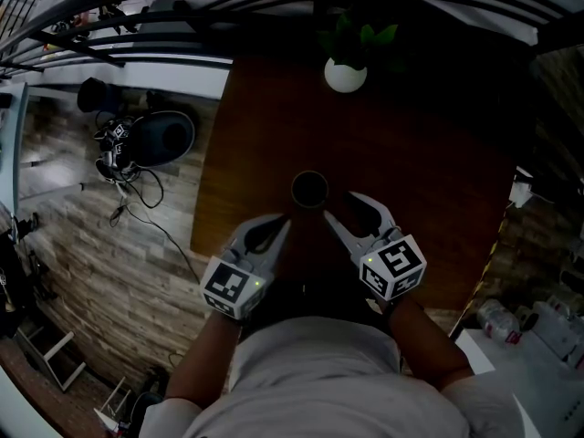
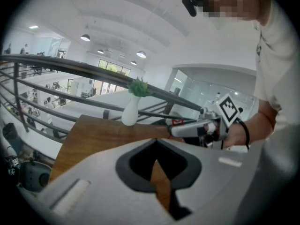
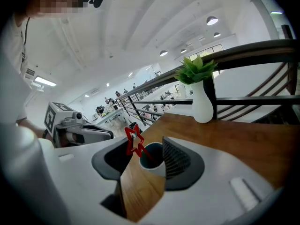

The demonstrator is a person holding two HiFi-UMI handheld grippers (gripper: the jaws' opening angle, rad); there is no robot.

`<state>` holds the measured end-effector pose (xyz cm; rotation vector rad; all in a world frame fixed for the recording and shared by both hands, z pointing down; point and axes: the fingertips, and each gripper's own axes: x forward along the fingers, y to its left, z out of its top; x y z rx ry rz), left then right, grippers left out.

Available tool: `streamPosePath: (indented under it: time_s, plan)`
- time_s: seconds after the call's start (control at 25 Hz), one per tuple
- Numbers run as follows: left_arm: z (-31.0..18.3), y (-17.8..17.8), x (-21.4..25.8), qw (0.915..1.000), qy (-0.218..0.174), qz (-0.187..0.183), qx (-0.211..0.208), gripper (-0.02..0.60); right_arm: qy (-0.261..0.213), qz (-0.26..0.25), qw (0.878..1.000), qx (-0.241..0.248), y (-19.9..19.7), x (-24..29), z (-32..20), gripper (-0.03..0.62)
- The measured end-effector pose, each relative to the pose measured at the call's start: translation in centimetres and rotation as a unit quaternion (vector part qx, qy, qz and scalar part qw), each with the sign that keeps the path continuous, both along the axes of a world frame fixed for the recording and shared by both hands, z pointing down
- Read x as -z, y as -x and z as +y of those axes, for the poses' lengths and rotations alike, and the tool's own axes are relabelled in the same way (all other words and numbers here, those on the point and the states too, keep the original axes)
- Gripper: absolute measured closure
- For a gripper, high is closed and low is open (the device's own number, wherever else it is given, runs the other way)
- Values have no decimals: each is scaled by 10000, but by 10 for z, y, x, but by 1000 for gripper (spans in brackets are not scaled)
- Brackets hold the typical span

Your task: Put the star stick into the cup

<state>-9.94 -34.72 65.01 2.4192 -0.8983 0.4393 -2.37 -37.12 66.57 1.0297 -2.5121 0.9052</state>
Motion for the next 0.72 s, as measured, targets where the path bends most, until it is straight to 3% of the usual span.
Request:
streamPosePath:
  time_s: [0.72]
  plan:
    - [5, 9, 33, 9997, -241, 15, -104, 580, -331, -19, 9994, -23, 8, 45, 3, 388]
